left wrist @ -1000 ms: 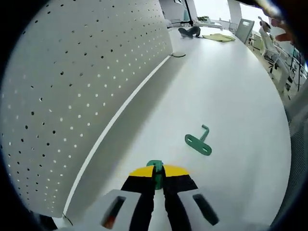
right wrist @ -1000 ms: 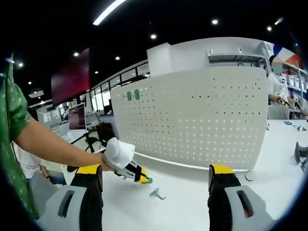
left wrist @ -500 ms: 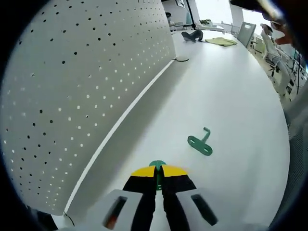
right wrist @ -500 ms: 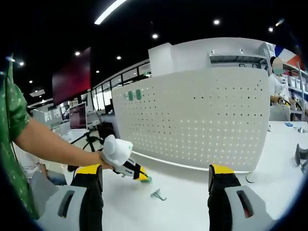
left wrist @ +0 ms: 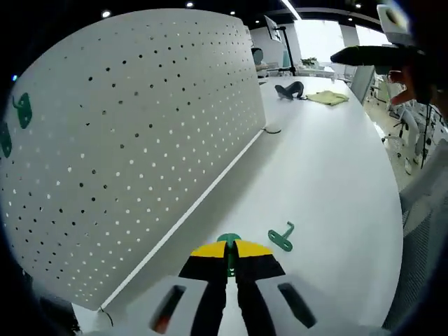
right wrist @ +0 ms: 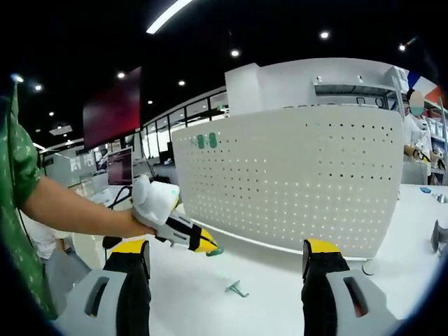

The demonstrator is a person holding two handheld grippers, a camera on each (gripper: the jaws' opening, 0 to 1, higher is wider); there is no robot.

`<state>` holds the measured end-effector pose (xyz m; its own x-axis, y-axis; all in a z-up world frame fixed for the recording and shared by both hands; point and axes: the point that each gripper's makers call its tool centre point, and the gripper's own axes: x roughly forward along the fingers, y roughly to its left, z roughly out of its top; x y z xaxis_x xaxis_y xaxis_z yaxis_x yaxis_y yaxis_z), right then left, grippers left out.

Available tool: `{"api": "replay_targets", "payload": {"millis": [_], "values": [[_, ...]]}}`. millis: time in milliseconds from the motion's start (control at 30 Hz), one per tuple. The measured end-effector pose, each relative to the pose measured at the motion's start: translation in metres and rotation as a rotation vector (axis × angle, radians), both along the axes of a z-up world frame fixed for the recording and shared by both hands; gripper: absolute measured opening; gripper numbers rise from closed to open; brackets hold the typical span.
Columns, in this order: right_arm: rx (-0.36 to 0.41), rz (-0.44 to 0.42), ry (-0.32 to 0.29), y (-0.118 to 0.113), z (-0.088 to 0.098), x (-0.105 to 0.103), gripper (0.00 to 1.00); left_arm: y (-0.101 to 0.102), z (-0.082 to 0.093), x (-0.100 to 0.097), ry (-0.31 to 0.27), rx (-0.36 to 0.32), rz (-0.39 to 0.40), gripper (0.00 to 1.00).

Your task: Insert the hook assembly into the mounting plate slot until the hook locks in place.

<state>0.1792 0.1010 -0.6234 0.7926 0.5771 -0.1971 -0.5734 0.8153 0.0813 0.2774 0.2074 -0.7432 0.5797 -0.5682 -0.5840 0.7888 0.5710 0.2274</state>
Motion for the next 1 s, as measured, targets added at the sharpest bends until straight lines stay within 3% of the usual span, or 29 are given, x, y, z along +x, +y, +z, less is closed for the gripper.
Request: {"api": "replay_targets", "payload": {"millis": [400, 733, 1000], "values": [[-0.011, 0.02, -0.043, 0.008, 0.02, -0.004, 0.91, -0.003, 0.076, -0.032, -0.124, -0.176, 0.003, 0.03], [-0.021, 0.033, -0.067, 0.015, 0.033, -0.008, 0.89, 0.012, 0.136, -0.059, -0.246, -0.315, 0.041, 0.03], [-0.021, 0.054, -0.099, 0.025, 0.048, -0.013, 0.87, 0.015, 0.171, -0.087, -0.345, -0.364, 0.035, 0.03]]}}
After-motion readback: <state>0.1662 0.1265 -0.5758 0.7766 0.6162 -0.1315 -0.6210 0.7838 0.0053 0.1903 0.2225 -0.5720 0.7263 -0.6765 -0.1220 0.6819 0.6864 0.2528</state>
